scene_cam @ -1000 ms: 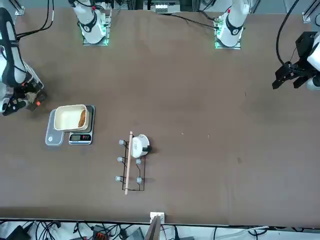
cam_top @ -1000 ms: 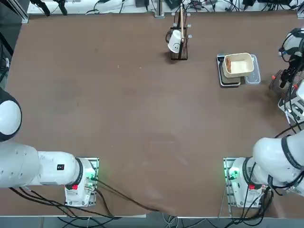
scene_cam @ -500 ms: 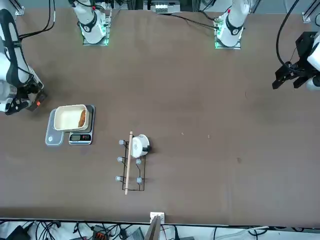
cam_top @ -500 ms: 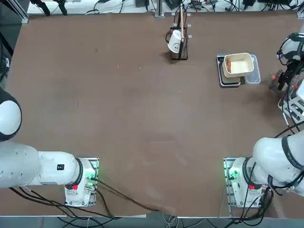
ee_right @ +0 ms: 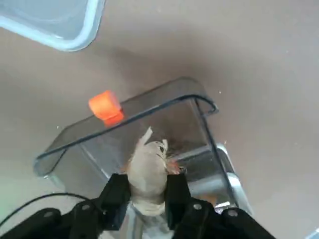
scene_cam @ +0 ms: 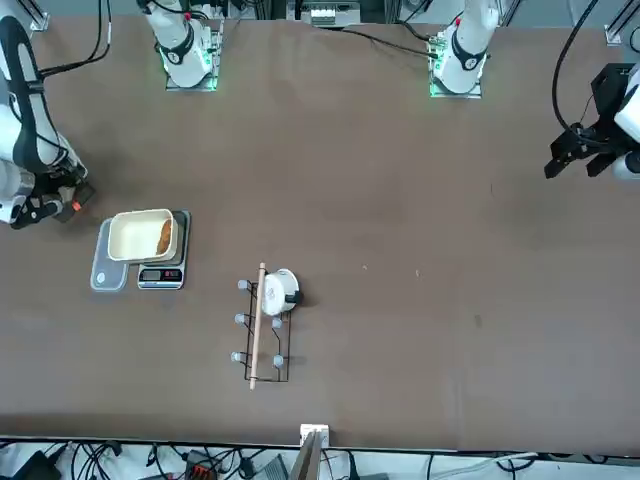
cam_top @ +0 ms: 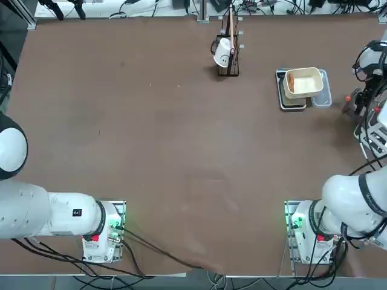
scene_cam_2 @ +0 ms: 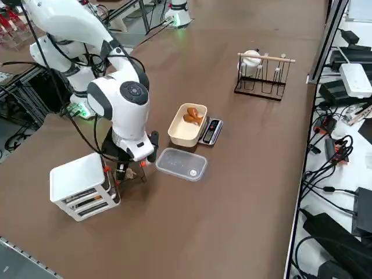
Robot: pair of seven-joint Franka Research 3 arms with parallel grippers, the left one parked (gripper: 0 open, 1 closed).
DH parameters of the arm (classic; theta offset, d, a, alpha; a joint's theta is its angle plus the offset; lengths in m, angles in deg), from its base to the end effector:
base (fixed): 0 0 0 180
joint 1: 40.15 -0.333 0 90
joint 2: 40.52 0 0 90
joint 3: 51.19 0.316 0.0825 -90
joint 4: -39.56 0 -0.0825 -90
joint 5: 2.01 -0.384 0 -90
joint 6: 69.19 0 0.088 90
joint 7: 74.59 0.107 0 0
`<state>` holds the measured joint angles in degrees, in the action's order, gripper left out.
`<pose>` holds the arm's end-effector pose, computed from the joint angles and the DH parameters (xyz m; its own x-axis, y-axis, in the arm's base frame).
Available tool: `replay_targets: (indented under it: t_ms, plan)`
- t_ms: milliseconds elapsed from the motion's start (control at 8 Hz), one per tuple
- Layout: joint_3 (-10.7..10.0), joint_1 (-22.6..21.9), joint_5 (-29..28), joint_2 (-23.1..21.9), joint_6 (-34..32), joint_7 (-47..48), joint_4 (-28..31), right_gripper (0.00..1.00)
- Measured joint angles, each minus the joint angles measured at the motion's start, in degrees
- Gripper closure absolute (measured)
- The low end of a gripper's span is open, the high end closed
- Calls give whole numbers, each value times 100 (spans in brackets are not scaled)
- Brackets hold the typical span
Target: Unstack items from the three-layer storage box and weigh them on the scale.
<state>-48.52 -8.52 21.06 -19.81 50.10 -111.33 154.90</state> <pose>0.4899 -0.2941 0.2551 0.8493 0.3403 -0.4037 0.3798 -0.9249 0.0192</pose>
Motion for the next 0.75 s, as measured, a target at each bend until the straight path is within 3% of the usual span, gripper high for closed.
replay_targets:
  t_ms: [375,750]
  plan:
    - [278,-231,-353,-327,-1139,60,-674,58]
    - [373,-661,-2023,-340,-1558,466,-1209,58]
